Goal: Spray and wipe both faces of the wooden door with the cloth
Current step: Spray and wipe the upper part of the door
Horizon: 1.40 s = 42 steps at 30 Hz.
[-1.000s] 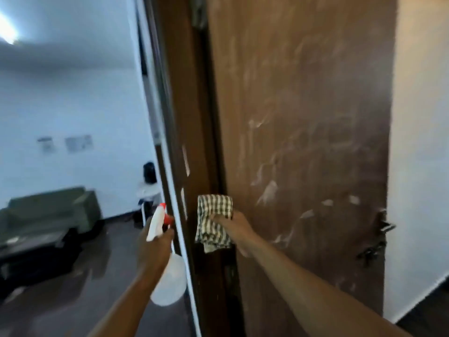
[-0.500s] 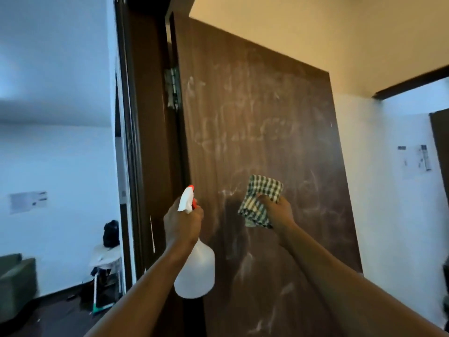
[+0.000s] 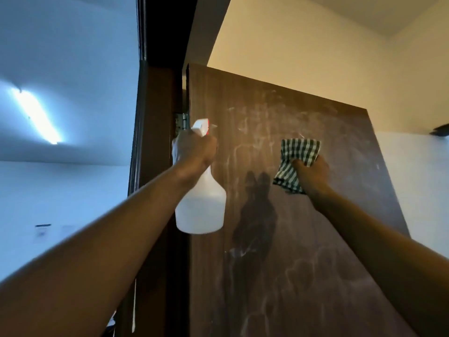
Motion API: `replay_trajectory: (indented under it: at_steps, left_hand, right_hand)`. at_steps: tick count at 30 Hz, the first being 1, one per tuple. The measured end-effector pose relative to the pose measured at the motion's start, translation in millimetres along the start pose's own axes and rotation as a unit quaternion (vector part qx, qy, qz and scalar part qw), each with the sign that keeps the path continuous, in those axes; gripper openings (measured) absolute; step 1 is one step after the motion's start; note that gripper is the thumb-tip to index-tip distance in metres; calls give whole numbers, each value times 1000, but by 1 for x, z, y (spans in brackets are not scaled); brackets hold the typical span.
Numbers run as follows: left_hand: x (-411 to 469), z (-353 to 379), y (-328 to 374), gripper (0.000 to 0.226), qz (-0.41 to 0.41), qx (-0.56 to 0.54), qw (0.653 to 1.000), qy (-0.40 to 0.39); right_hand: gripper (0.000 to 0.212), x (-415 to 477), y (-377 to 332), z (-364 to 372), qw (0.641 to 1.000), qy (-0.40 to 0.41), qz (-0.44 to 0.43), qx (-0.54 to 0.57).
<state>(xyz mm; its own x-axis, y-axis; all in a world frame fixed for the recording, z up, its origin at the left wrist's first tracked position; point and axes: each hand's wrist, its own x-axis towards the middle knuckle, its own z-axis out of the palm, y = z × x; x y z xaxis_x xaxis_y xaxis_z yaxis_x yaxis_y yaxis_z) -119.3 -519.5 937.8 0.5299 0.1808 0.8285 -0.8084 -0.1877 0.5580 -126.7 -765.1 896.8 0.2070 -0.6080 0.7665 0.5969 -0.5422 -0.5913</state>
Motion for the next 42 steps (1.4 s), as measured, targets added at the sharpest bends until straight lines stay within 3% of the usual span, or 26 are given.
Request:
replay_trajectory:
  at_steps: [9,14,23,28,34,39,42]
  left_hand:
    - [50,45,42,27,4,109,988,113]
    - [71,48,45,26,-6,134,985,105]
    - [87,52,57,29,-40,108,993,33]
    - [89,56,64,20,9,134,987,93]
    - [91,54,58,36,-19,138,988,62]
    - [97,53,59,24,-6,144,986,84]
    - [104,50,61,14,13,163,981,103]
  right_hand:
    - [45,110,5,2,991,-117,-59,9]
    - [51,135,-2,20,986,-139,-96,-7]
    - [48,145,-14,38,984,-120,-131,2]
    - [48,149,-13,39,984,-111,-139,14]
    - [50,160,-15,45,983,-101,-150,17]
    - [51,168,-24,53,980,-92,-176,-4]
    - [47,174,-35,56,969,-44,-236,-62]
